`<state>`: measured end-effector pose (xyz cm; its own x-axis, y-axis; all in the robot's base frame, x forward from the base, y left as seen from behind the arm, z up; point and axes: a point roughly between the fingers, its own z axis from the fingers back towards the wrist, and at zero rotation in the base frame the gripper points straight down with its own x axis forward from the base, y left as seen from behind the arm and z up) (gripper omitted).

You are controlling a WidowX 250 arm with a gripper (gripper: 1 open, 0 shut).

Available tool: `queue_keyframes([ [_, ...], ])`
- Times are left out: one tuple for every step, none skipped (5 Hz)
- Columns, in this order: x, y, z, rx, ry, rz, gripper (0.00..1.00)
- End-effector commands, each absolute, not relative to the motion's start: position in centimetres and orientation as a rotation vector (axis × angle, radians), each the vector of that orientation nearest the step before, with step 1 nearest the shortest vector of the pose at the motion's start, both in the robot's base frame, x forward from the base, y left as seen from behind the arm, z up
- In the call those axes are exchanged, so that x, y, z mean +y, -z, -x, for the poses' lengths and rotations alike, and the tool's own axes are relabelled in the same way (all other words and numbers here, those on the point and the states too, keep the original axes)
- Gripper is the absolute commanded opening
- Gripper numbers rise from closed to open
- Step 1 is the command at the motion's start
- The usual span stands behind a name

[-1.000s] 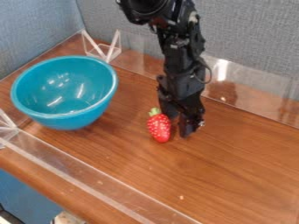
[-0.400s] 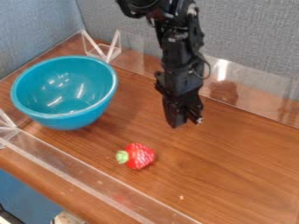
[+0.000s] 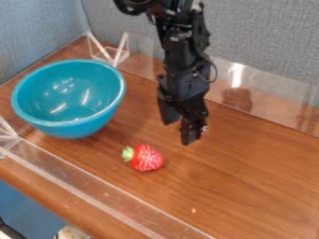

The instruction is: Remove the strawberry from inside the blue bowl and put it on the table

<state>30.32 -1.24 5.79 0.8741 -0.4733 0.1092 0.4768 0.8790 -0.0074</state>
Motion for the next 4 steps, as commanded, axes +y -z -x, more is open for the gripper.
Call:
queue_keyframes([
  [-0.6,-7.4,-30.2,-0.157,0.515,0.014,1.0],
  [-0.2,-6.8,-30.0,-0.141,0.516,0.013,1.0],
  [0.2,-6.3,-29.5,-0.122,0.506,0.0,1.0],
  [0.4,-6.0,-29.1,-0.108,0.504,-0.008,1.0],
])
